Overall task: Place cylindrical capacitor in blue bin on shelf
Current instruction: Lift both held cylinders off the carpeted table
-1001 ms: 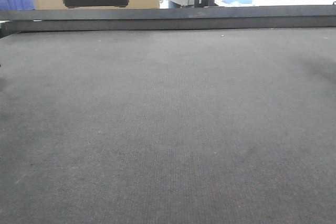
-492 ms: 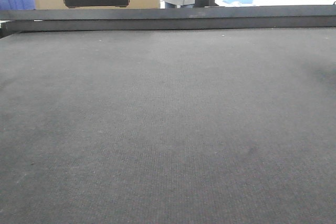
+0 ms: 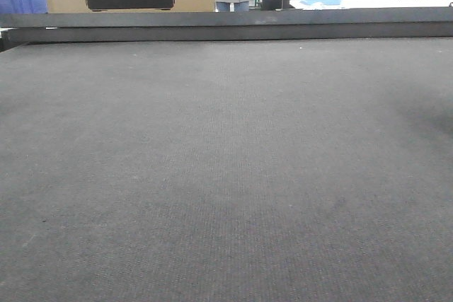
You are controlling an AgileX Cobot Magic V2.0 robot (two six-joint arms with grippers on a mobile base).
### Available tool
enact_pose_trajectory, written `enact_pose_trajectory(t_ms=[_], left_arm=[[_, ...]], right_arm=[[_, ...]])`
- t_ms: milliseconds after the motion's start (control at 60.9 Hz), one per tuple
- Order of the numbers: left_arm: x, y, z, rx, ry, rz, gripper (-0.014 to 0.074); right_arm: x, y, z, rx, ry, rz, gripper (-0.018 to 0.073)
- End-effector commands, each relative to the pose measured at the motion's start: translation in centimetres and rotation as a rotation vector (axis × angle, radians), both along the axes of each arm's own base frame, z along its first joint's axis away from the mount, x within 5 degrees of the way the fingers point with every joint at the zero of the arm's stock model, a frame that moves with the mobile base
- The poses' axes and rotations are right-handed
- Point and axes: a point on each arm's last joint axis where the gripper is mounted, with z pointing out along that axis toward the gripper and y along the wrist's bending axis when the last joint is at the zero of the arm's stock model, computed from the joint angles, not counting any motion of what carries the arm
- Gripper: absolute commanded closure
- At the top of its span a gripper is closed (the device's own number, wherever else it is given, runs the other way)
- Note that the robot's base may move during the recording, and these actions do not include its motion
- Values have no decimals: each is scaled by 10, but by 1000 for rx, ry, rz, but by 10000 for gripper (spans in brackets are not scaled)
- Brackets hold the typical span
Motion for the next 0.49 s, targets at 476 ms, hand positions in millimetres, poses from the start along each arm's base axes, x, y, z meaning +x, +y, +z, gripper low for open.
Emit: enact_pose_trajectory(t_ms=[476], left_arm=[[-131, 18, 59, -32, -64, 26, 707]], right_arm=[[-158, -9, 52, 11, -281, 31, 659]])
